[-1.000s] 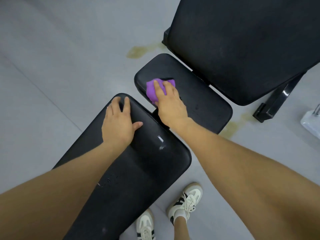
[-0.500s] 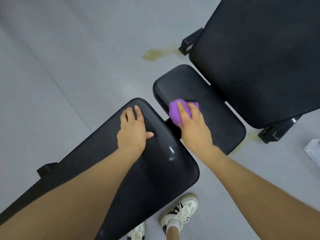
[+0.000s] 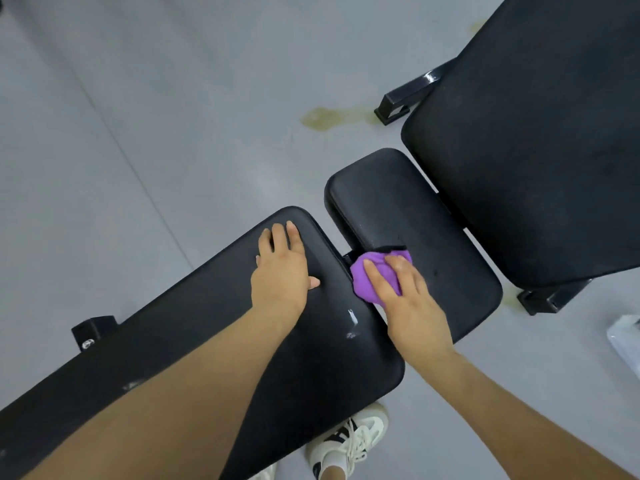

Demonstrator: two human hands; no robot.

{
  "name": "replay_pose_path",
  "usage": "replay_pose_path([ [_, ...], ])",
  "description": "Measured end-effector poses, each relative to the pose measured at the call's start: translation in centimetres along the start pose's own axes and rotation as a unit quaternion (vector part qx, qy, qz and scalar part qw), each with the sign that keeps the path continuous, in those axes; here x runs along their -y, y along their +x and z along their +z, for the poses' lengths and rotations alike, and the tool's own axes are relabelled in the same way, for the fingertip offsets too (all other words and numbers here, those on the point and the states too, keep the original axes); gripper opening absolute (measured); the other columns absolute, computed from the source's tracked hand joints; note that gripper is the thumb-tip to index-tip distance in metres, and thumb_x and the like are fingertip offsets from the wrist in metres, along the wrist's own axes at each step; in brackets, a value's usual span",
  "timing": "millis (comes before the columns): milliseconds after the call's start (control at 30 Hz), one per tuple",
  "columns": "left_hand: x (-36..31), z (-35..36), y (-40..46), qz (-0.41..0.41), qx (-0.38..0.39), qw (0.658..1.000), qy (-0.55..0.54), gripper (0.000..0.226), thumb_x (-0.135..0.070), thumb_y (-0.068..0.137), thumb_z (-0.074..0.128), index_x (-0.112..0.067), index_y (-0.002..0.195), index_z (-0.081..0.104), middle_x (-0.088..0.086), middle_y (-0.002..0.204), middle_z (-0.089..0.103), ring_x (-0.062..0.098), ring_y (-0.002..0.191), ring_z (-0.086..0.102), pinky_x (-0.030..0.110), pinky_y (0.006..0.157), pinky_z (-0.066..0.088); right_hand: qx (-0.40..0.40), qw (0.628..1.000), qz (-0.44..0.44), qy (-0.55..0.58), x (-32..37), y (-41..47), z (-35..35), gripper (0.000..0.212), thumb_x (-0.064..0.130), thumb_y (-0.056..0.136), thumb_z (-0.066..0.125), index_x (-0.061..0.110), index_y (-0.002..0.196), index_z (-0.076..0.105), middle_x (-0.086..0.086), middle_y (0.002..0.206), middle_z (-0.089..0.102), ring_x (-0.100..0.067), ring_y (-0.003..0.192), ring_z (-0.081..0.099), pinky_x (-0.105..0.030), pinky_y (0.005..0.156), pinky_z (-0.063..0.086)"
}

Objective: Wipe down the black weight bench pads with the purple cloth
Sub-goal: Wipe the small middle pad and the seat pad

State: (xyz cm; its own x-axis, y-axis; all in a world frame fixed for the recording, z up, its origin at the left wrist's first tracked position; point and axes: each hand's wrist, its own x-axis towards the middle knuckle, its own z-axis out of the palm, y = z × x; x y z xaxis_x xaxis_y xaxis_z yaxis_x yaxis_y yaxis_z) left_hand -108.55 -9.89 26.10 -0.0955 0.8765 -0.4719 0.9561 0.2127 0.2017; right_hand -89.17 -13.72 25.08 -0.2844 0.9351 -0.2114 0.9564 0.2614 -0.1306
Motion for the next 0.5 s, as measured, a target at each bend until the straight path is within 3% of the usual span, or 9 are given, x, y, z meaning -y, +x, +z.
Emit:
replay_pose_path([
  [100, 0.0, 0.2, 0.0, -0.004, -0.006, 1.0, -0.002, 0.097, -0.04, 0.085, 0.061, -0.009, 0.149, -0.006, 0.012, 0.151, 0.002, 0.029, 0.142, 0.003, 0.04, 0.103, 0.041, -0.035, 0.999, -0.016, 0.024, 2.2, 4.4, -0.5, 0.075, -0.002, 0.069, 0.068, 0.021, 0.137, 0.045, -0.013, 0.139, 0.037, -0.037, 0.125, 0.044, -0.038, 0.066, 0.056],
  [200, 0.0, 0.3, 0.1, -0.004, -0.007, 1.0, -0.004, 0.097, -0.039, 0.085, 0.062, -0.009, 0.149, -0.005, 0.012, 0.151, 0.002, 0.029, 0.142, 0.003, 0.04, 0.105, 0.039, -0.039, 0.998, -0.022, 0.037, 5.0, 10.7, -1.6, 0.06, 0.008, 0.09, 0.049, 0.022, 0.145, 0.031, -0.011, 0.152, 0.019, -0.03, 0.141, 0.018, -0.042, 0.093, 0.046],
  [267, 0.1, 0.3, 0.1, -0.002, -0.009, 1.0, -0.004, 0.097, -0.038, 0.084, 0.063, -0.009, 0.149, -0.003, 0.012, 0.151, 0.003, 0.029, 0.142, 0.003, 0.041, 0.105, 0.039, -0.019, 0.999, -0.026, 0.013, 6.2, 14.2, -2.2, 0.052, 0.015, 0.094, 0.045, 0.019, 0.144, 0.032, -0.009, 0.154, 0.015, -0.027, 0.142, 0.011, -0.04, 0.102, 0.037],
  [333, 0.1, 0.3, 0.0, -0.001, -0.013, 1.0, -0.005, 0.097, -0.038, 0.084, 0.064, -0.009, 0.149, -0.002, 0.012, 0.15, 0.004, 0.029, 0.142, 0.004, 0.041, 0.104, 0.039, -0.029, 0.999, -0.046, -0.006, 6.7, 15.5, -1.9, 0.045, 0.016, 0.095, 0.045, 0.015, 0.139, 0.04, -0.011, 0.151, 0.024, -0.028, 0.141, 0.017, -0.039, 0.105, 0.033],
  [500, 0.0, 0.3, 0.0, -0.004, -0.01, 1.0, -0.009, 0.098, -0.037, 0.083, 0.065, -0.009, 0.149, -0.002, 0.012, 0.151, 0.003, 0.03, 0.141, 0.004, 0.042, 0.106, 0.039, -0.081, 0.991, -0.103, -0.025, 4.0, 10.9, -0.5, 0.043, 0.0, 0.074, 0.066, 0.004, 0.117, 0.062, -0.021, 0.132, 0.052, -0.04, 0.124, 0.047, -0.045, 0.091, 0.048],
])
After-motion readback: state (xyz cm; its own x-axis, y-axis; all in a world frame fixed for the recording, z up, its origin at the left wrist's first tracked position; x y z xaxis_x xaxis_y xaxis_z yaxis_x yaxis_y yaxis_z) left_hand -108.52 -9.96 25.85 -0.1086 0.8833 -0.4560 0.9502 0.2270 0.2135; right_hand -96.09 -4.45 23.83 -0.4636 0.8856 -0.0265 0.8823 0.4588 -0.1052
